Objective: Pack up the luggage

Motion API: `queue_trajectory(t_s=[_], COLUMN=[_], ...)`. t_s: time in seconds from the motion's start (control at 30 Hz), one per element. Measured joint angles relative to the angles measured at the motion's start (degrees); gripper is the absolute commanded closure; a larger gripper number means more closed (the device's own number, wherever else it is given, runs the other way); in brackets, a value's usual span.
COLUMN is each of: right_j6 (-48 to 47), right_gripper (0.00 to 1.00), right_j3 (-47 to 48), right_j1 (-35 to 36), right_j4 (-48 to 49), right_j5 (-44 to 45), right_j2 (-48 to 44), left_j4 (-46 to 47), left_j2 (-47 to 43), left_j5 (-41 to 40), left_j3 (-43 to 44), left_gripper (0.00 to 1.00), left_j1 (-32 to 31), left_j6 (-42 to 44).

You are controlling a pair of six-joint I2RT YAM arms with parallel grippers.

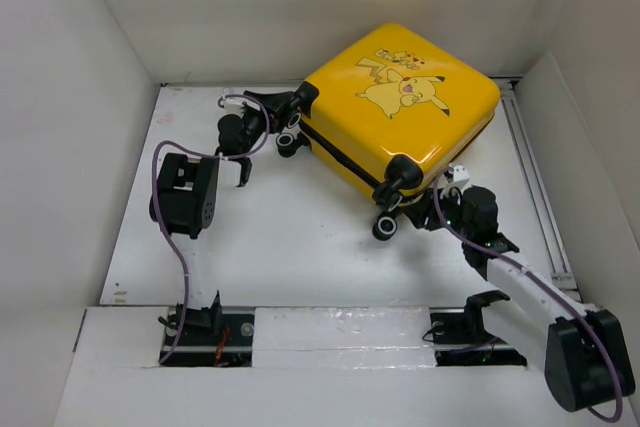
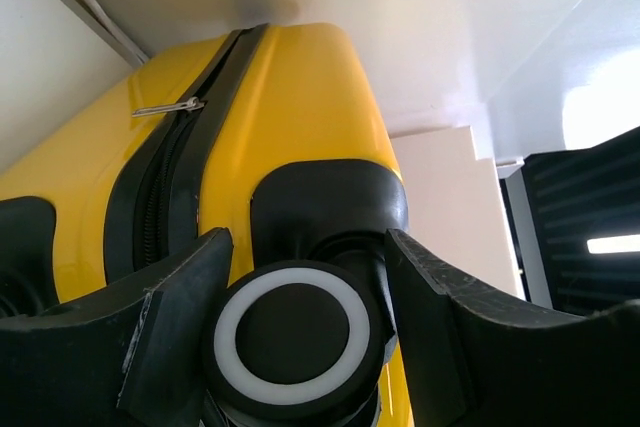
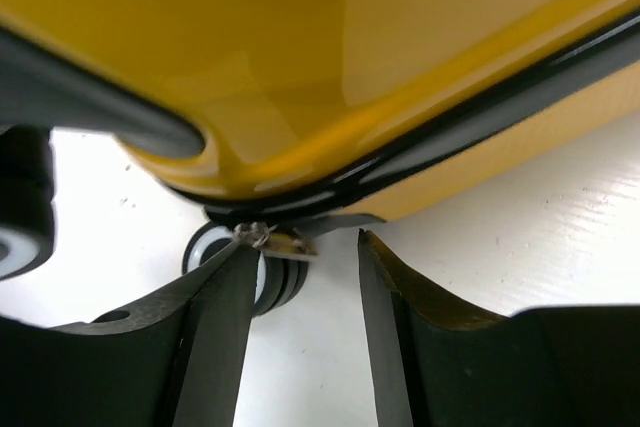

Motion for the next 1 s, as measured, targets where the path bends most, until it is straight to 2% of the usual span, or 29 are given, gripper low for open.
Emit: queue_trajectory(t_s=[0.1, 0.17, 0.27, 0.3, 0.37, 0.4, 0.43, 0.47, 0.57, 0.67, 0.7, 0.73, 1.0], right_j6=[0.04, 0.04, 0.11, 0.11, 0.76, 0.59, 1.09, 1.33, 2.32, 4.17, 4.72, 5.35, 7.74], right_gripper=[0.49, 0.49, 0.55, 0.59, 0.85, 0.86, 0.97, 1.00, 1.00, 1.00, 1.00, 1.00, 1.00], right_j3=[0.00, 0.00, -0.35, -0.57, -0.74, -0.74, -0.90, -1.16, -2.23, -3.98, -4.81, -5.51, -6.93], right_j1=[0.00, 0.00, 0.22, 0.35, 1.11, 1.46, 1.99, 2.16, 3.13, 5.40, 6.75, 8.20, 21.22], right_j4=[3.58, 5.64, 7.72, 8.13, 8.46, 8.48, 8.63, 8.96, 9.60, 11.32, 11.91, 12.26, 12.44], right_j5=[-0.07, -0.35, -0.50, -0.46, -0.42, -0.24, 0.00, 0.31, 1.70, 4.66, 6.64, 8.68, 25.05], right_j2=[3.23, 4.57, 5.60, 5.57, 5.29, 5.16, 4.94, 4.61, 3.19, 0.46, -0.79, -2.05, -4.00], left_j4=[0.15, 0.33, 0.44, 0.50, 0.55, 0.57, 0.57, 0.61, 0.76, 1.46, 1.66, 1.75, 2.19], left_j2=[0.24, 0.61, 1.29, 1.55, 2.08, 2.29, 2.56, 2.84, 3.32, 4.24, 4.44, 4.48, 3.93], left_j5=[0.00, -0.07, -0.22, -0.22, -0.33, -0.39, -0.52, -0.59, -1.55, -1.60, -1.60, -1.53, -3.41], left_j3=[0.20, 0.61, 1.51, 1.97, 2.71, 3.02, 3.32, 3.74, 4.22, 4.42, 4.48, 4.48, 2.91], left_gripper=[0.44, 0.41, 0.34, 0.32, 0.30, 0.30, 0.40, 0.47, 0.71, 0.83, 0.97, 1.00, 1.00], left_j1=[0.02, 0.09, 0.04, -0.09, -0.28, -0.46, -0.48, -0.48, -0.26, -0.15, -0.13, -0.11, -0.59], left_j6=[-0.31, -0.55, -0.79, -0.81, -0.96, -0.96, -1.01, -1.25, -1.38, -2.51, -2.91, -3.17, -3.48])
